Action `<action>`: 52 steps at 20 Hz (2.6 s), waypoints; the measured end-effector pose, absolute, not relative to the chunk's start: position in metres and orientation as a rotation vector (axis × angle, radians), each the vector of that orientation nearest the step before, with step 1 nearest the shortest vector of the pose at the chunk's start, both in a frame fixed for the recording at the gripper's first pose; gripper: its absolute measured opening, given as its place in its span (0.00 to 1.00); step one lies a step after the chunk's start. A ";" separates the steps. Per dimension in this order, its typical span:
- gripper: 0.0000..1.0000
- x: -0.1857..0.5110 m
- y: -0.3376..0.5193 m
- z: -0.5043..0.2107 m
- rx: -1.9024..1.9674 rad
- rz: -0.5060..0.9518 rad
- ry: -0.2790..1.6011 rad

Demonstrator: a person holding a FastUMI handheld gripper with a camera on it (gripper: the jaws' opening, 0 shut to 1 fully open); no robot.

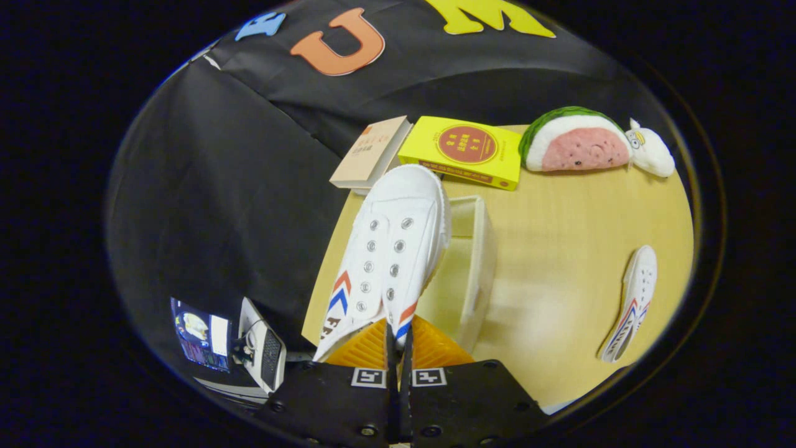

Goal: Open the storage box then place both shoes into the box .Put the left shoe in first, then the right shoe, with the right side of both shoes facing outward in a uniform manner.

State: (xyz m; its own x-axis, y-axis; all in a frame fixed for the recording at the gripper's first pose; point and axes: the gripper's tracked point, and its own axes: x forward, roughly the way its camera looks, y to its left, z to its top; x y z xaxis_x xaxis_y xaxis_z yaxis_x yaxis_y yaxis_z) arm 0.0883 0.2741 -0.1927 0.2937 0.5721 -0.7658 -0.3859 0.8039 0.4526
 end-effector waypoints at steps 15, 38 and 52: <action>0.01 0.101 0.355 -0.318 0.042 0.480 1.170; 0.92 0.069 0.301 -0.233 -0.125 0.618 1.195; 0.95 0.079 0.049 -0.237 -0.100 0.444 1.160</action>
